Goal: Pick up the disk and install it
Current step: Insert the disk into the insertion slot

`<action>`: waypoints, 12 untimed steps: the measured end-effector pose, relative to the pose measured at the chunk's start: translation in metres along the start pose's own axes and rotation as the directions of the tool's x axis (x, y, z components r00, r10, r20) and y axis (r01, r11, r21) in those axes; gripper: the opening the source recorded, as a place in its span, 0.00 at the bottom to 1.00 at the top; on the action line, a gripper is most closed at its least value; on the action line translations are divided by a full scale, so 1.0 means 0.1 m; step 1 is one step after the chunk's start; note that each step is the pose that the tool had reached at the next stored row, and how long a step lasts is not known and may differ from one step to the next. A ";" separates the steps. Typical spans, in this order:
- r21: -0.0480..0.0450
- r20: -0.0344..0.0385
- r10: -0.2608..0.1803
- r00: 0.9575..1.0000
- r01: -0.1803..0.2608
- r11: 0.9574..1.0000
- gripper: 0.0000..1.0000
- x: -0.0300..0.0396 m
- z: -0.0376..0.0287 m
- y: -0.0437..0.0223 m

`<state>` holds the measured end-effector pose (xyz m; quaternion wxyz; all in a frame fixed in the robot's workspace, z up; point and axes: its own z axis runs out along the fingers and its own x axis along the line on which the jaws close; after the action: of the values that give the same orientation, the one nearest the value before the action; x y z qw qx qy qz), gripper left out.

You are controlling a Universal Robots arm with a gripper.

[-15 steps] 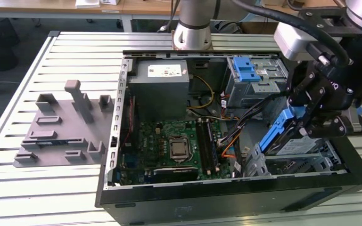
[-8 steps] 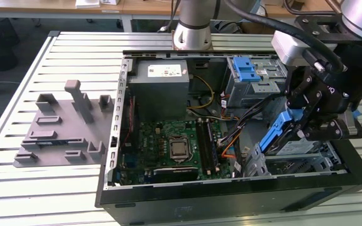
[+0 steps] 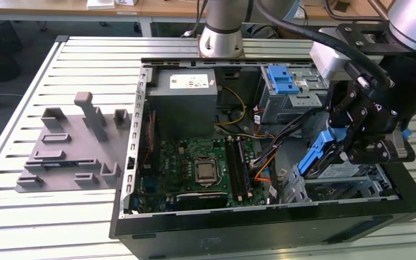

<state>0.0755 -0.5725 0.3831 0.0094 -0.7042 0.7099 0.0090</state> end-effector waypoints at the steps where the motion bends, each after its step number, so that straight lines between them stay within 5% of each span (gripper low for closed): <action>1: 0.000 0.000 0.000 1.000 0.000 1.000 0.36 0.000 0.005 0.000; 12: 0.000 0.000 0.000 1.000 0.000 1.000 0.36 0.002 0.068 0.000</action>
<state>0.0755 -0.5725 0.3763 0.0094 -0.7042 0.7099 0.0090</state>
